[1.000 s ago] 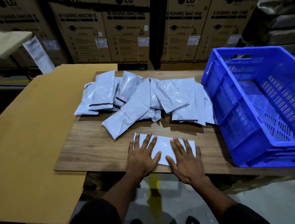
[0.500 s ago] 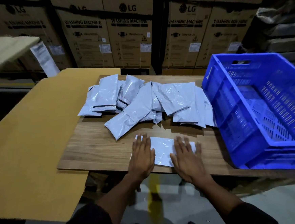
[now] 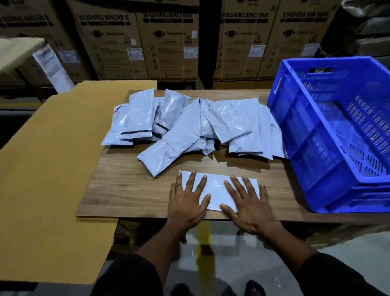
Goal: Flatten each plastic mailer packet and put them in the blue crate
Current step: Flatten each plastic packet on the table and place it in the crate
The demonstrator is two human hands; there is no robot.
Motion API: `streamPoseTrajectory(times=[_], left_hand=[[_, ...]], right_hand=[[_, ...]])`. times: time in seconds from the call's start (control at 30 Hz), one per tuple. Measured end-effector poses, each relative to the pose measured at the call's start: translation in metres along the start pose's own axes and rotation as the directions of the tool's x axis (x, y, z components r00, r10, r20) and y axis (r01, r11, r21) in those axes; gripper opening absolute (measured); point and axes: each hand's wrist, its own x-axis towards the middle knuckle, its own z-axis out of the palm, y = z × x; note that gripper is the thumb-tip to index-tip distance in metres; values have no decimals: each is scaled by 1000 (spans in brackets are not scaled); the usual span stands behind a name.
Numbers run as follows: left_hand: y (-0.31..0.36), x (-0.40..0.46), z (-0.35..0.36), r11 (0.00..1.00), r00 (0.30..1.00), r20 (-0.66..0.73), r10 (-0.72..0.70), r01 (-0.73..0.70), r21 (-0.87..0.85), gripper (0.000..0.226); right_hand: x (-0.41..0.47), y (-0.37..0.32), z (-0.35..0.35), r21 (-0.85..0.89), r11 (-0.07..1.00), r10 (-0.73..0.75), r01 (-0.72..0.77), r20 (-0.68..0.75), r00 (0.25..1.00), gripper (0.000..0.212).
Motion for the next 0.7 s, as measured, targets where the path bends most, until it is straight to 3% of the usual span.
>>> streamPoseTrajectory(times=[0.2, 0.33, 0.43, 0.53, 0.6, 0.7], left_hand=[[-2, 0, -7, 999, 999, 35, -37, 36, 10, 74], [-2, 0, -8, 999, 998, 54, -28, 27, 17, 77], [-1, -1, -10, 999, 997, 72, -33, 34, -14, 82], [-1, -3, -15, 1000, 998, 56, -2, 4, -31, 93], [-2, -6, -19, 992, 993, -19, 114, -113, 47, 96], [-7, -5, -18, 958, 974, -60, 217, -201, 206, 66]], right_hand=[[-8, 4, -8, -45, 998, -47, 49, 56, 997, 91], [-14, 1, -7, -127, 971, -220, 201, -159, 962, 55], [-14, 0, -4, -146, 948, -310, 282, -235, 921, 31], [-11, 2, -4, -136, 938, -346, 319, -306, 887, 24], [-9, 0, -13, -62, 946, -319, 318, -358, 878, 27], [-8, 1, -26, -30, 953, -286, 302, -421, 861, 15]])
